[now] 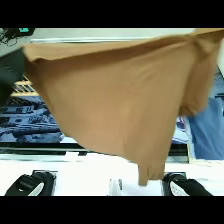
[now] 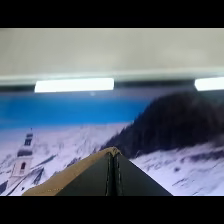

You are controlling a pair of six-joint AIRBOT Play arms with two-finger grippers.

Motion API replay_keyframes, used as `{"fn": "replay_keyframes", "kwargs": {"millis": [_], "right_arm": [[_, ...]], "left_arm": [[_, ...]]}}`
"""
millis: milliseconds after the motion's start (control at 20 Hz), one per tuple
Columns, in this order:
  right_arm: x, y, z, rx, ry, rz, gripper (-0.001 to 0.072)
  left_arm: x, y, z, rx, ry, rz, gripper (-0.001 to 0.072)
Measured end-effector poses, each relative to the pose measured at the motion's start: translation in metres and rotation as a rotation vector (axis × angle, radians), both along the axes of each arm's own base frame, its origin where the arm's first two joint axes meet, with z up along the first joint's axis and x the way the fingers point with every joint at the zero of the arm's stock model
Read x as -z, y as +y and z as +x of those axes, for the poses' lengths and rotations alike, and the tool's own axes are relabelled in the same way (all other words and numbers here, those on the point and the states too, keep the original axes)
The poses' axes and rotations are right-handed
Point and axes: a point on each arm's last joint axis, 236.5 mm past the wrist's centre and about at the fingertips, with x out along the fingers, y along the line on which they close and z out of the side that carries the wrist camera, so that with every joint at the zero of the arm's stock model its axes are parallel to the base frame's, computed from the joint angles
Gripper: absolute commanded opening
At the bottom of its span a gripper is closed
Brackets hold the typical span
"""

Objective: Fold the shirts.

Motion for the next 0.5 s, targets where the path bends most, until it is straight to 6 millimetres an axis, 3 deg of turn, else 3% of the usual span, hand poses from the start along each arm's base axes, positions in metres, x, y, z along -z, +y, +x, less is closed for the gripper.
{"fn": "replay_keyframes", "kwargs": {"millis": [150,250,400,500], "right_arm": [[0.073,0.02,0.074,0.005,0.135,0.158,0.0017],[0.119,0.034,0.109,0.003,0.215,0.247,0.0017],[0.185,0.05,0.143,0.006,0.334,0.331,0.0017],[0.225,0.06,0.153,0.005,0.419,0.377,0.0017]], "left_arm": [[0.06,0.013,0.058,-0.081,0.156,-0.049,0.0027],[0.1,0.026,0.089,-0.133,0.256,-0.094,0.0028],[0.148,0.043,0.118,-0.192,0.37,-0.137,0.0028],[0.173,0.046,0.128,-0.206,0.426,-0.145,0.0029]]}}
